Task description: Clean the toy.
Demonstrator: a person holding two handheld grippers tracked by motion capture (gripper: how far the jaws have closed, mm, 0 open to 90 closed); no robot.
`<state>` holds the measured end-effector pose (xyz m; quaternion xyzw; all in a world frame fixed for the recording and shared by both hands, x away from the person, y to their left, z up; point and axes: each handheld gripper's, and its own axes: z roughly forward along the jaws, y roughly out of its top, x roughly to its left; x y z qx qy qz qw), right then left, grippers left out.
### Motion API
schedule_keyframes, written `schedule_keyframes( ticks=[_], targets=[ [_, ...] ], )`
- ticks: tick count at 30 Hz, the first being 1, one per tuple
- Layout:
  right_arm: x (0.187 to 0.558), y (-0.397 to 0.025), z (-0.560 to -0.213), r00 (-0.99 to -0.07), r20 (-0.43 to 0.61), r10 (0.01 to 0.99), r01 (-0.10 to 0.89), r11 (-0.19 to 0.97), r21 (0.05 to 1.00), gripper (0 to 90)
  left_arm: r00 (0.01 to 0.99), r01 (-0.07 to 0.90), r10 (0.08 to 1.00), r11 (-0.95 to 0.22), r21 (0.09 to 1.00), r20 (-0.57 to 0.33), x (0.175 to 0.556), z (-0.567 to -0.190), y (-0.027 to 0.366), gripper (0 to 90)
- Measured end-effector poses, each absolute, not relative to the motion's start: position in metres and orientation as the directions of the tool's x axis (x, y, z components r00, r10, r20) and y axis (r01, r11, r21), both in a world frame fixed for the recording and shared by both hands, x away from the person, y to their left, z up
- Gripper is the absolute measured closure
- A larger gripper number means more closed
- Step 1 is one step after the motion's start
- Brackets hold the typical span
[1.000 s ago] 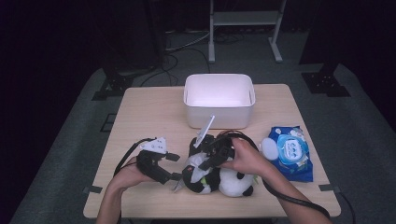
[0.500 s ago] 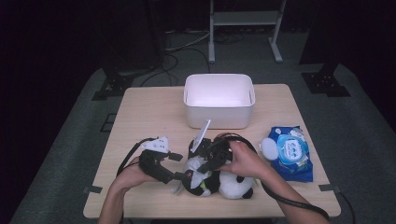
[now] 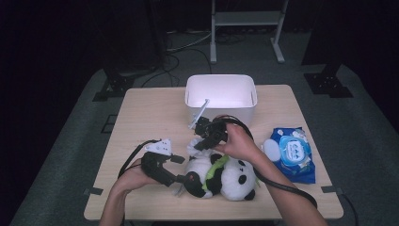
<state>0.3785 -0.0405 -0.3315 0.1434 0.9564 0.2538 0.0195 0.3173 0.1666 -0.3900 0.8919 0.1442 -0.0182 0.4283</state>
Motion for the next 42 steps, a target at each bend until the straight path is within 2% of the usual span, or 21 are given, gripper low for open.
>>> schedule_keyframes(
  ticks=[5,14,27,42],
  targets=[
    [0.382,-0.05,-0.327,-0.948,0.025,0.318,0.284,0.805,0.521,83.7,0.959,0.27,0.239,-0.594,0.758,-0.153,0.317,-0.39,0.165,24.8],
    [0.377,-0.071,-0.336,-0.945,0.053,0.323,0.301,0.793,0.53,83.5,0.954,0.276,0.263,-0.582,0.765,-0.144,0.318,-0.39,0.164,22.8],
    [0.346,-0.1,-0.328,-0.953,0.032,0.3,0.272,0.807,0.524,83.7,0.953,0.273,0.274,-0.591,0.759,-0.129,0.318,-0.389,0.162,21.8],
    [0.314,-0.168,-0.333,-0.922,0.047,0.384,0.346,0.764,0.545,83.8,0.95,0.281,0.282,-0.585,0.761,-0.134,0.319,-0.389,0.163,21.6]
  ],
)
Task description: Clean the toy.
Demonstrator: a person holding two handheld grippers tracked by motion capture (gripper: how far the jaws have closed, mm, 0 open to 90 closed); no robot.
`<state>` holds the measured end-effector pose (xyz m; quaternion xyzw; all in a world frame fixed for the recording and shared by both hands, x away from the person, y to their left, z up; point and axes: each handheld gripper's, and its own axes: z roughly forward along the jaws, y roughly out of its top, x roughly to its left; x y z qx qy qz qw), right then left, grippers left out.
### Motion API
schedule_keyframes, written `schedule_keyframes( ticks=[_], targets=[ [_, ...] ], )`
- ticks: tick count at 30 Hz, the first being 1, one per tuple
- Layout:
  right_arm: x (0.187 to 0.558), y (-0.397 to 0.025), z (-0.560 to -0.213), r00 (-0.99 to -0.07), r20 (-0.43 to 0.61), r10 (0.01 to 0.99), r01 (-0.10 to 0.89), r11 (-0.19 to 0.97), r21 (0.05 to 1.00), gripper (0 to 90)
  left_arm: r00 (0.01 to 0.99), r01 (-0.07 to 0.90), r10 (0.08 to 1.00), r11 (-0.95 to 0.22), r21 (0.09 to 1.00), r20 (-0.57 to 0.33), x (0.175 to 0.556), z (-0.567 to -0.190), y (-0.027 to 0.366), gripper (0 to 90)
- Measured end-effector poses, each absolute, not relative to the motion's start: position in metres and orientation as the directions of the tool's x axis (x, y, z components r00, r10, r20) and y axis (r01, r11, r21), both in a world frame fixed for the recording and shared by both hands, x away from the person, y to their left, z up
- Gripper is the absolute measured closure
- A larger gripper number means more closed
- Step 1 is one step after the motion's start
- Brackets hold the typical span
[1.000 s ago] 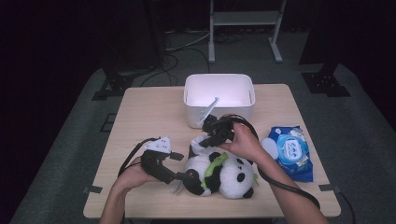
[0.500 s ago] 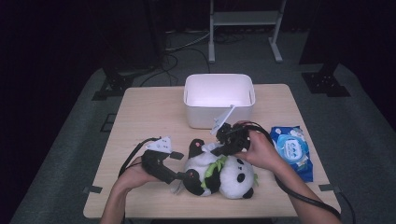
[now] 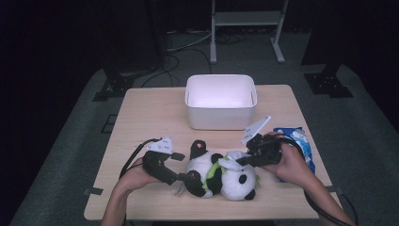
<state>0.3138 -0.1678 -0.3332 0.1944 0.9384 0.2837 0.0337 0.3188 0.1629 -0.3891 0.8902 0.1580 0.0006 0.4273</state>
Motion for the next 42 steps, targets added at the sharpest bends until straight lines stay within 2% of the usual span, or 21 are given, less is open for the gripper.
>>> schedule_keyframes(
  ticks=[6,12,21,29,31,34,35,37,42],
  targets=[
    [0.29,-0.179,-0.343,-0.922,0.072,0.38,0.345,0.724,0.597,83.9,0.951,0.276,0.28,-0.589,0.759,-0.129,0.318,-0.389,0.162,21.6],
    [0.277,-0.16,-0.356,-0.941,0.071,0.33,0.308,0.751,0.585,83.9,0.949,0.283,0.286,-0.583,0.762,-0.134,0.319,-0.389,0.161,21.6],
    [0.291,-0.151,-0.365,-0.939,0.059,0.338,0.31,0.76,0.571,84.3,0.94,0.28,0.322,-0.533,0.799,-0.114,0.32,-0.382,0.168,22.2],
    [0.315,-0.156,-0.364,-0.921,0.077,0.383,0.351,0.726,0.592,84.3,0.955,0.237,0.281,-0.536,0.81,-0.093,0.314,-0.377,0.16,22.3],
    [0.32,-0.158,-0.364,-0.916,0.083,0.392,0.361,0.715,0.599,84.3,0.956,0.23,0.282,-0.55,0.803,-0.081,0.315,-0.38,0.153,24.2],
    [0.323,-0.158,-0.361,-0.912,0.091,0.4,0.369,0.702,0.61,84.3,0.954,0.219,0.297,-0.576,0.787,-0.048,0.316,-0.383,0.147,37.3],
    [0.323,-0.158,-0.36,-0.917,0.086,0.39,0.357,0.702,0.616,84.3,0.954,0.217,0.296,-0.578,0.787,-0.046,0.316,-0.384,0.147,44.0],
    [0.321,-0.154,-0.355,-0.922,0.102,0.374,0.349,0.685,0.639,84.4,0.954,0.226,0.293,-0.56,0.797,-0.064,0.317,-0.385,0.148,50.9],
    [0.315,-0.131,-0.345,-0.95,0.117,0.291,0.292,0.684,0.669,84.4,0.952,0.232,0.299,-0.557,0.798,-0.067,0.316,-0.385,0.147,53.9]
  ],
)
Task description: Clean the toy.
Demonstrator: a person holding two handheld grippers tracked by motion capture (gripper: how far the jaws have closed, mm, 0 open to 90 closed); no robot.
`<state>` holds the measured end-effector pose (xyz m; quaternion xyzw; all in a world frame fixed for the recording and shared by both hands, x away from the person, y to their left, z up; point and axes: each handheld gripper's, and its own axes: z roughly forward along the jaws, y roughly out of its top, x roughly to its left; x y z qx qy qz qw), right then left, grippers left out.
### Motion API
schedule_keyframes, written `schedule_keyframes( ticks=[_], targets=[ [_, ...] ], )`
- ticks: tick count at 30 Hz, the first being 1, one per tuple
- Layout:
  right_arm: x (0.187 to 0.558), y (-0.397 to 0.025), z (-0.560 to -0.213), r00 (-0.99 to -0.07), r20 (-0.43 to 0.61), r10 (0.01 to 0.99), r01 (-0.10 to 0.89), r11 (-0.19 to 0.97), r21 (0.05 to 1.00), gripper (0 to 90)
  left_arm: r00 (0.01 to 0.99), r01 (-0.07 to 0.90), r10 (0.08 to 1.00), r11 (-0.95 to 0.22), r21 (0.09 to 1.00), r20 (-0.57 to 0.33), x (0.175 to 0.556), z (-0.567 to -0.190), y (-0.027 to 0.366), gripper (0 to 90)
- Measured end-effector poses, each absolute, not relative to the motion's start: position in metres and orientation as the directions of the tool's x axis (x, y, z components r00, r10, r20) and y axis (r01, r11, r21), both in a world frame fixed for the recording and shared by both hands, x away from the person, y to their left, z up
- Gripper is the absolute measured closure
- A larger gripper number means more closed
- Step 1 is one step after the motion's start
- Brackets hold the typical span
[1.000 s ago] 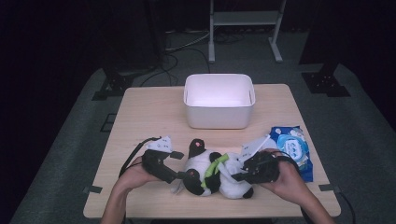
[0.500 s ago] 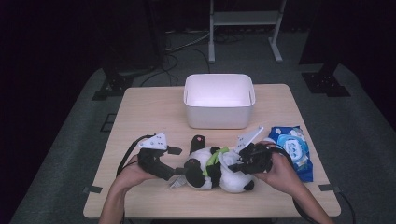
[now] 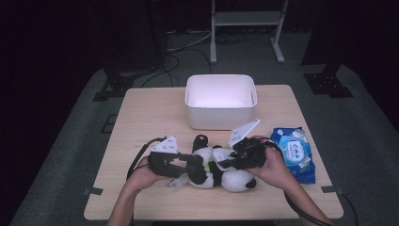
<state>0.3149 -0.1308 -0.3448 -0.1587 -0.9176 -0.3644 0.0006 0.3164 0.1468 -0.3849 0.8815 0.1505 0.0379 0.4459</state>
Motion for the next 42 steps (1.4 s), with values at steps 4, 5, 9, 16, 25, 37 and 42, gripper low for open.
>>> schedule_keyframes(
  ticks=[4,5,9,16,25,37,42],
  targets=[
    [0.311,-0.105,-0.343,-0.964,0.114,0.24,0.254,0.712,0.654,84.4,0.954,0.232,0.293,-0.566,0.791,-0.07,0.316,-0.386,0.147,53.8],
    [0.311,-0.1,-0.345,-0.966,0.107,0.236,0.248,0.725,0.642,84.4,0.954,0.231,0.292,-0.568,0.79,-0.069,0.316,-0.386,0.147,53.6],
    [0.315,-0.101,-0.346,-0.963,0.114,0.245,0.26,0.731,0.631,84.5,0.952,0.238,0.298,-0.566,0.789,-0.073,0.316,-0.386,0.148,53.7],
    [0.317,-0.135,-0.349,-0.938,0.066,0.34,0.311,0.743,0.593,84.3,0.952,0.243,0.295,-0.564,0.789,-0.082,0.316,-0.386,0.148,53.7],
    [0.311,-0.179,-0.355,-0.906,0.113,0.408,0.386,0.684,0.619,84.3,0.953,0.253,0.286,-0.569,0.782,-0.1,0.317,-0.388,0.148,53.1],
    [0.296,-0.226,-0.38,-0.861,0.186,0.474,0.475,0.616,0.628,84.3,0.954,0.256,0.281,-0.58,0.774,-0.105,0.316,-0.388,0.148,52.4],
    [0.296,-0.241,-0.391,-0.837,0.21,0.506,0.513,0.589,0.625,84.3,0.953,0.259,0.283,-0.575,0.776,-0.108,0.316,-0.389,0.148,51.9]
  ],
)
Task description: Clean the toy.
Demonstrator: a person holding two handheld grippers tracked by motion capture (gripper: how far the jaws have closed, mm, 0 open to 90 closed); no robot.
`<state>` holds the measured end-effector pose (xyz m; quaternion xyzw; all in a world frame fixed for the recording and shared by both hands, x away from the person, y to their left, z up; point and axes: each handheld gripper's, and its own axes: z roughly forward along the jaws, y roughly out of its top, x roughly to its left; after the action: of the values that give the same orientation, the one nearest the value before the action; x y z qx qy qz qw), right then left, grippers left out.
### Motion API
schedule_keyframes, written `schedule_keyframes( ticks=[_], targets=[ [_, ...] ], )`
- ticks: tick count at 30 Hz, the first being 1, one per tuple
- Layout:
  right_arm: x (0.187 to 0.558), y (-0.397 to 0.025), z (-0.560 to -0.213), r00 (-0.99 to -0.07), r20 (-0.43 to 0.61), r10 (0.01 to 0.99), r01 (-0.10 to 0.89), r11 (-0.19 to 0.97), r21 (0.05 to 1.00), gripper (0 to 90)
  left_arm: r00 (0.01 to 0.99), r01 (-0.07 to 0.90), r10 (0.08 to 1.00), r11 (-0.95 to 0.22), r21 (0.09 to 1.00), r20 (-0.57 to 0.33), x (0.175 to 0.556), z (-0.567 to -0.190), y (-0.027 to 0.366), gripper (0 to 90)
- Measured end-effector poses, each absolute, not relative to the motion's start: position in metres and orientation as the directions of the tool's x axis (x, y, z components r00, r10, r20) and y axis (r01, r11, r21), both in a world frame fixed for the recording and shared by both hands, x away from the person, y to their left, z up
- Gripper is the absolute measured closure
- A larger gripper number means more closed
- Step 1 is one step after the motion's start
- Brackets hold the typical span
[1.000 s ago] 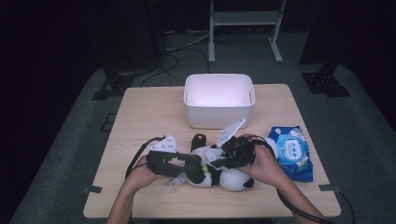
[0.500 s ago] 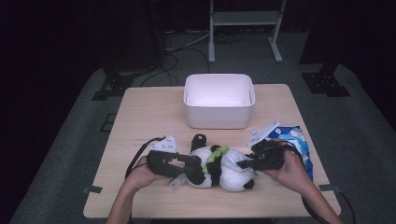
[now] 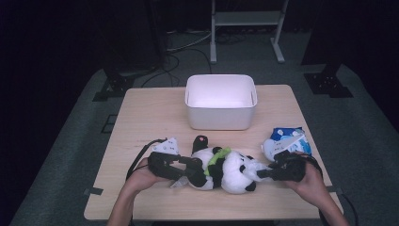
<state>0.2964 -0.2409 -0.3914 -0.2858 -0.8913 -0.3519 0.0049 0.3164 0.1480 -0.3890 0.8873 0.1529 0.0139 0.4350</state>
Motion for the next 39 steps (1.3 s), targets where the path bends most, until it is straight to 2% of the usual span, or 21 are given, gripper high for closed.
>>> schedule_keyframes(
  ticks=[7,16,20,29,39],
  targets=[
    [0.308,-0.245,-0.384,-0.827,0.204,0.524,0.518,0.568,0.64,84.3,0.953,0.262,0.279,-0.579,0.772,-0.115,0.317,-0.389,0.148,51.8],
    [0.342,-0.204,-0.361,-0.86,0.197,0.47,0.471,0.585,0.66,84.3,0.953,0.272,0.271,-0.583,0.766,-0.132,0.317,-0.391,0.147,49.2],
    [0.35,-0.184,-0.365,-0.874,0.209,0.439,0.459,0.605,0.651,84.3,0.954,0.273,0.268,-0.594,0.757,-0.134,0.317,-0.39,0.146,47.7],
    [0.335,-0.186,-0.372,-0.892,0.221,0.393,0.43,0.594,0.679,84.2,0.966,0.246,0.208,-0.572,0.782,-0.152,0.311,-0.376,0.14,42.0],
    [0.313,-0.184,-0.373,-0.909,0.18,0.377,0.391,0.613,0.686,84.2,0.968,0.229,0.218,-0.563,0.794,-0.124,0.315,-0.359,0.14,39.6]
  ],
)
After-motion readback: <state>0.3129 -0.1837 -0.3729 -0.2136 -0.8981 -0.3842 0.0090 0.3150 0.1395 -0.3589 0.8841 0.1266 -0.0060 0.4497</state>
